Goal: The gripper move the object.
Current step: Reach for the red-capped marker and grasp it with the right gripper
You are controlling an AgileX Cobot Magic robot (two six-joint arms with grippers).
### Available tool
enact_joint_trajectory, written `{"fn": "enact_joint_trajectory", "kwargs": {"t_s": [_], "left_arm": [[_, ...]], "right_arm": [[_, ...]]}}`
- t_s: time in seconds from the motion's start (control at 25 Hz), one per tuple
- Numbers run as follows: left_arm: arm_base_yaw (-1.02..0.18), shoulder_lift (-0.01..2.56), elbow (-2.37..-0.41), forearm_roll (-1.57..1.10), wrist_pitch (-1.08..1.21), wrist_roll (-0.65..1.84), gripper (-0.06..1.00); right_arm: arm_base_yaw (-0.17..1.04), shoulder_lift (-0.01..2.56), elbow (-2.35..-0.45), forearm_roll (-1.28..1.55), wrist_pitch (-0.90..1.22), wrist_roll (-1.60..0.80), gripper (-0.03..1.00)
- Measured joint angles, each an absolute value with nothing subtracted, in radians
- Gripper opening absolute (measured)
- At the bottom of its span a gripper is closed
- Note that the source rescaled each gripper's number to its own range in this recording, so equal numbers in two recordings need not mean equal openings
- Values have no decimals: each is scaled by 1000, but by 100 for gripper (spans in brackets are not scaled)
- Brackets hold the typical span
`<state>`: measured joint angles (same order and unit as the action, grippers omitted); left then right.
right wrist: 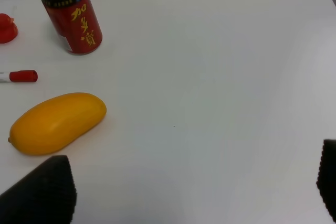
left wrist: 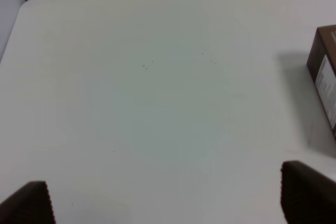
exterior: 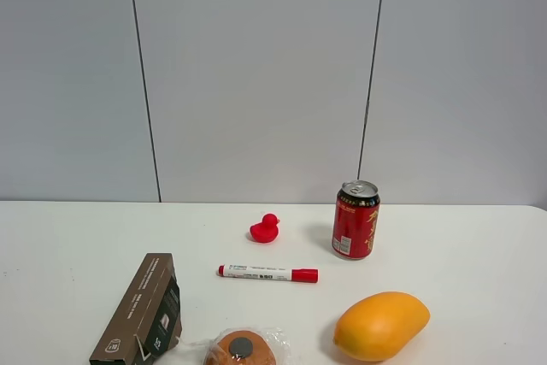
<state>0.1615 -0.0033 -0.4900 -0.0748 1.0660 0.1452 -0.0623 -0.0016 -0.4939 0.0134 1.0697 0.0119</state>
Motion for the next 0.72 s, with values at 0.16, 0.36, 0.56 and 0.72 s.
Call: {"fn": "enact_joint_trajectory", "kwargs": {"t_s": [0.16,0.36,0.56,0.72], "left_arm": [[162,-3,-490,-75,1066,145,100],[162,-3,-490,-75,1066,145,100],[162,-3,-490,-75,1066,145,100],[162,-3,-490,-75,1066,145,100]], "right_arm": [[-62,-2,-494,13,1070,12,100],[-62,-2,-494,13,1070,12,100],[-62,-2,-494,13,1070,12,100],[-62,-2,-494,13,1070,12,100]]}}
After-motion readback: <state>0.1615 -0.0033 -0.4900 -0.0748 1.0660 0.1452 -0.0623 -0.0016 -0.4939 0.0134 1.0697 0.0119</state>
